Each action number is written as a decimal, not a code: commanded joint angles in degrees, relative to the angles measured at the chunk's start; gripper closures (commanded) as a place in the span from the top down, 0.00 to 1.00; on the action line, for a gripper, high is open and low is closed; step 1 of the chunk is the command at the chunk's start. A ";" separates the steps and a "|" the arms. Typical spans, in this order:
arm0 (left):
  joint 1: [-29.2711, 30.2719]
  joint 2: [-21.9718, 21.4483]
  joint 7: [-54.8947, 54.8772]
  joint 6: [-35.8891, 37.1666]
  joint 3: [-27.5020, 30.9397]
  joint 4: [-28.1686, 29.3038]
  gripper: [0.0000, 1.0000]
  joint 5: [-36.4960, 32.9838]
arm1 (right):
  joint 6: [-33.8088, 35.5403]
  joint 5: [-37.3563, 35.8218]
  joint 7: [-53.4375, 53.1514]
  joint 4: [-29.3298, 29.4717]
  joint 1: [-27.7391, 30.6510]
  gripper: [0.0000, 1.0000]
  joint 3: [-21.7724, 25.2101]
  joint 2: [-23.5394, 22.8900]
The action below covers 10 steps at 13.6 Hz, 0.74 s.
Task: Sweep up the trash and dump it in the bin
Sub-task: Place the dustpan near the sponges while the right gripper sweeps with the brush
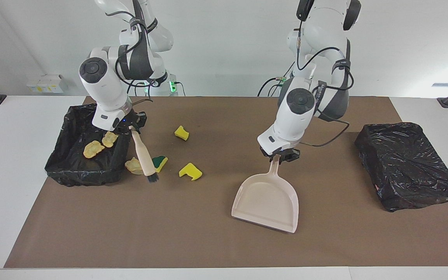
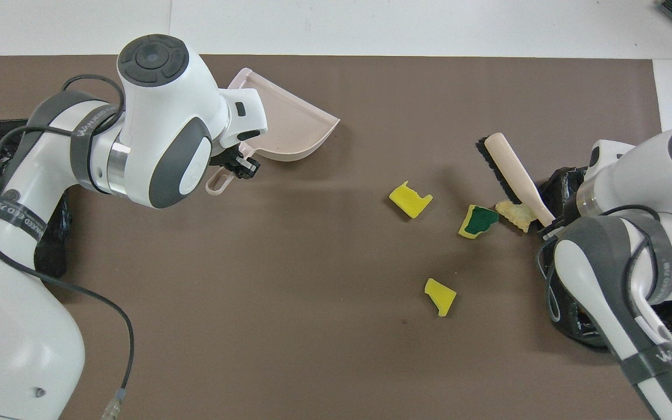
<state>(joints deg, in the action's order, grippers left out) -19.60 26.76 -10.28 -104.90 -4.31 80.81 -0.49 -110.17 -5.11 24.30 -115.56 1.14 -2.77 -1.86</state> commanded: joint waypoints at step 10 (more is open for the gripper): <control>2.29 -4.34 -30.93 -0.21 -0.35 8.11 0.00 -2.67 | 6.27 -1.92 -40.14 -2.91 -0.78 0.00 -0.57 2.48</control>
<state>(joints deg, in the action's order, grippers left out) -17.03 26.61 -38.92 -104.29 -4.78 82.95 -1.89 -105.44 -5.59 -7.70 -116.76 1.67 -2.91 -1.34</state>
